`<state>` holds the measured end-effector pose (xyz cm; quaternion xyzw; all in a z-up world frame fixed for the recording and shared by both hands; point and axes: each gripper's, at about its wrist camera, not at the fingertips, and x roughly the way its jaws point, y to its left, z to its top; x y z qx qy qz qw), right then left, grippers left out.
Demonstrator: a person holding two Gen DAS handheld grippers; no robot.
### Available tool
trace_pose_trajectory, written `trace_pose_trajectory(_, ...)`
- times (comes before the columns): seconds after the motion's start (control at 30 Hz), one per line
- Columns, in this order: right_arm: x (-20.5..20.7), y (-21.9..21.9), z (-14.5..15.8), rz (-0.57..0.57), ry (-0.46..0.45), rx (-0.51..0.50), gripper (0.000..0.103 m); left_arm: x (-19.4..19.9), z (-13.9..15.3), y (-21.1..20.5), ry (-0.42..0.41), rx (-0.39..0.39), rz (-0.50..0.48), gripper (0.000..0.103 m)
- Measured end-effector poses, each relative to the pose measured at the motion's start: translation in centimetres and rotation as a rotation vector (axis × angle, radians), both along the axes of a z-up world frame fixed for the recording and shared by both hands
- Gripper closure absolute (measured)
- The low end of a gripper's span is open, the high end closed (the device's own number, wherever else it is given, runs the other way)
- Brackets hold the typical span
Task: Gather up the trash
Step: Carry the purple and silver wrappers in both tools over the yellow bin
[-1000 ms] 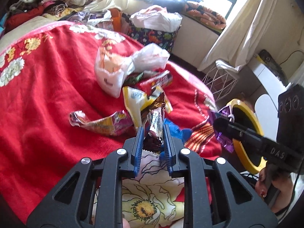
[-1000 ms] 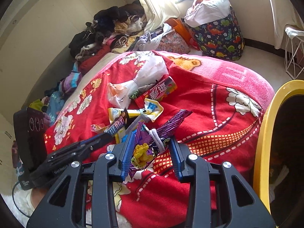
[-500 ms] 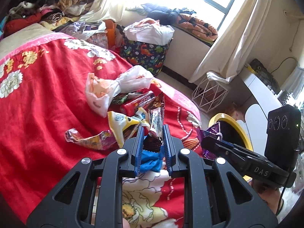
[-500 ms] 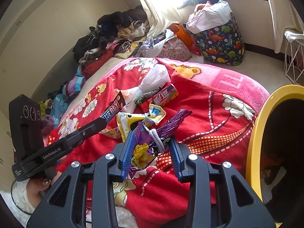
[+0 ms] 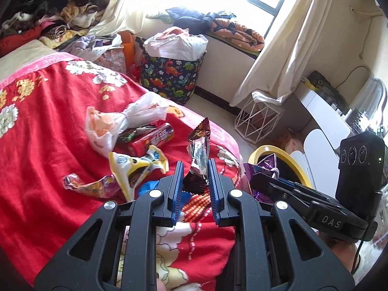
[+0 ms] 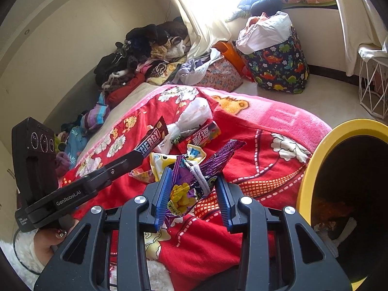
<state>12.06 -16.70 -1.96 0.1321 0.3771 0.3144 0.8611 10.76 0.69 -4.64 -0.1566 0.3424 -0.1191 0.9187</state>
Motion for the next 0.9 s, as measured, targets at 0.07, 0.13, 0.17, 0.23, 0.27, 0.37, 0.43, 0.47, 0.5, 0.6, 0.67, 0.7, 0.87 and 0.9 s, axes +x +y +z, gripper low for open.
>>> trace_pose_trajectory(0.07, -0.1, -0.3, 0.3, -0.002, -0.008, 0.0, 0.068, 0.0, 0.1, -0.3, -0.004, 0.001, -0.007, 0.089)
trace_pose_trajectory(0.13, -0.3, -0.6, 0.4, -0.008, -0.013, -0.001, 0.068, 0.1, 0.3, -0.8, -0.009, 0.003, -0.014, 0.089)
trace_pose_trajectory(0.17, -0.4, -0.8, 0.6, -0.013, -0.017, 0.0, 0.068, 0.1, 0.4, -0.9, -0.011, 0.003, -0.017, 0.089)
trace_pose_trajectory(0.23, -0.5, -1.2, 0.8, -0.024, -0.025, 0.006, 0.069, 0.1, 0.6, -1.4, -0.015, 0.004, -0.023, 0.089)
trace_pose_trajectory(0.27, -0.5, -1.5, 0.9, -0.031, -0.028, 0.007, 0.069, 0.1, 0.7, -1.5, -0.017, 0.005, -0.025, 0.089)
trace_pose_trajectory(0.37, -0.5, -2.2, 1.1, -0.046, -0.032, 0.014, 0.069, 0.1, 0.9, -2.2, -0.023, 0.006, -0.036, 0.089)
trace_pose_trajectory(0.43, -0.6, -2.7, 1.2, -0.056, -0.035, 0.017, 0.069, 0.1, 1.0, -2.4, -0.026, 0.007, -0.041, 0.089)
trace_pose_trajectory(0.47, -0.6, -2.9, 1.3, -0.063, -0.038, 0.019, 0.069, 0.1, 1.0, -2.6, -0.027, 0.007, -0.044, 0.089)
trace_pose_trajectory(0.5, -0.6, -3.2, 1.4, -0.071, -0.042, 0.018, 0.069, 0.1, 1.1, -2.8, -0.028, 0.007, -0.047, 0.089)
trace_pose_trajectory(0.6, -0.8, -4.0, 1.4, -0.089, -0.048, 0.023, 0.069, 0.1, 1.2, -3.4, -0.031, 0.008, -0.057, 0.089)
trace_pose_trajectory(0.67, -0.8, -4.5, 1.6, -0.102, -0.051, 0.027, 0.069, 0.1, 1.3, -3.7, -0.032, 0.009, -0.064, 0.089)
trace_pose_trajectory(0.7, -0.8, -4.6, 1.5, -0.106, -0.051, 0.03, 0.069, 0.1, 1.4, -3.9, -0.034, 0.01, -0.069, 0.089)
trace_pose_trajectory(0.87, -0.9, -5.8, 1.7, -0.135, -0.06, 0.04, 0.069, 0.1, 1.6, -4.8, -0.039, 0.014, -0.085, 0.089)
trace_pose_trajectory(0.9, -0.9, -6.1, 1.8, -0.14, -0.061, 0.042, 0.069, 0.1, 1.6, -5.1, -0.041, 0.015, -0.089, 0.089)
